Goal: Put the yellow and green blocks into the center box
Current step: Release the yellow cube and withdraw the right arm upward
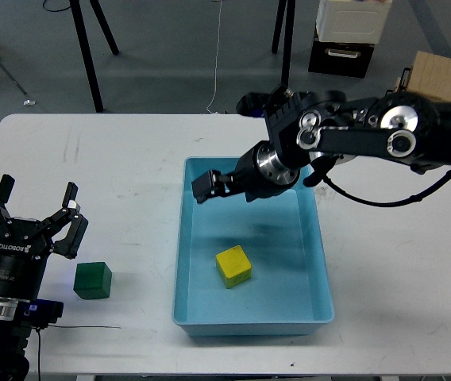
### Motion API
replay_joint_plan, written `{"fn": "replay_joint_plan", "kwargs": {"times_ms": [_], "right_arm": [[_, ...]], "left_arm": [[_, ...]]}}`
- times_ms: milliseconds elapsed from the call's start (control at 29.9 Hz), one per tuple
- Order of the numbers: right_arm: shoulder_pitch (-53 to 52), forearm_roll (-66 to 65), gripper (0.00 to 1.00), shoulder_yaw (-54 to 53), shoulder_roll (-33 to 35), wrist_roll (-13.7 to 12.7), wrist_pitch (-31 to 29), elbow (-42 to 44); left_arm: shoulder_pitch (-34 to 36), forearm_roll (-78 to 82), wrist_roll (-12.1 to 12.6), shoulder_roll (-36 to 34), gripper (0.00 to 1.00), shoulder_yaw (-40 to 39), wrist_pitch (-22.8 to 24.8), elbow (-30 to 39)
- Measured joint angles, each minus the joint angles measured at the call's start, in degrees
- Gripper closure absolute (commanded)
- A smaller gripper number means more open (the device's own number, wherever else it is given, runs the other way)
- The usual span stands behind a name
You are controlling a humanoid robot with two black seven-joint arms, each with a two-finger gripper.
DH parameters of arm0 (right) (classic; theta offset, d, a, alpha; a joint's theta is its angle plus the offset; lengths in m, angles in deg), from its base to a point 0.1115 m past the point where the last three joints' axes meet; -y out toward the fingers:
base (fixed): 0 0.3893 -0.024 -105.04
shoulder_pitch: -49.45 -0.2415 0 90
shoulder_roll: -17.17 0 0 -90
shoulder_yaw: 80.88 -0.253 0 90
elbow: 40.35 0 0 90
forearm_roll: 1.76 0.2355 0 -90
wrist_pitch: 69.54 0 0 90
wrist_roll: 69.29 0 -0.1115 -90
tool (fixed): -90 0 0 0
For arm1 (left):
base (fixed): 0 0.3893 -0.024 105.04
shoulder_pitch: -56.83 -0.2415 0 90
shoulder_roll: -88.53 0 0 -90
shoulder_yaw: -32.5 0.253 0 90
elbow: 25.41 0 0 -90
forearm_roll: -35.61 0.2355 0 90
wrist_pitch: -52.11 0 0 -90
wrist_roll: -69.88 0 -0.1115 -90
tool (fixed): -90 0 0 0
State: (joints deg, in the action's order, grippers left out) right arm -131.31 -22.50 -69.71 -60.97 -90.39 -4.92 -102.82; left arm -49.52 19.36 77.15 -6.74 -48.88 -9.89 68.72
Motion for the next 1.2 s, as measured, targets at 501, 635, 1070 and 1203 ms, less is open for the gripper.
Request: {"fn": "replay_joint_plan", "kwargs": {"times_ms": [501, 635, 1070, 1203], "right_arm": [[29.4, 18.1, 0.0, -71.5, 8.5, -0.3, 0.1, 14.2], [37.5, 27.2, 0.0, -83.5, 15.1, -0.4, 0.2, 13.4], [97.3, 35.0, 0.0, -119.6, 9.5, -0.2, 9.1, -27.2], [108.2, 35.2, 0.0, -122.2, 0.2, -0.2, 9.7, -34.5]], "left_arm": [[1.1, 0.0, 0.4, -0.5, 0.0, 0.0, 0.0, 0.2], [1.2, 0.0, 0.5, -0.8, 0.0, -0.1, 0.0, 0.2], [1.9, 0.0, 0.2, -1.8, 0.0, -0.5, 0.0, 0.3], [1.8, -0.1, -0.2, -2.0, 0.0, -0.6, 0.0, 0.5]]}}
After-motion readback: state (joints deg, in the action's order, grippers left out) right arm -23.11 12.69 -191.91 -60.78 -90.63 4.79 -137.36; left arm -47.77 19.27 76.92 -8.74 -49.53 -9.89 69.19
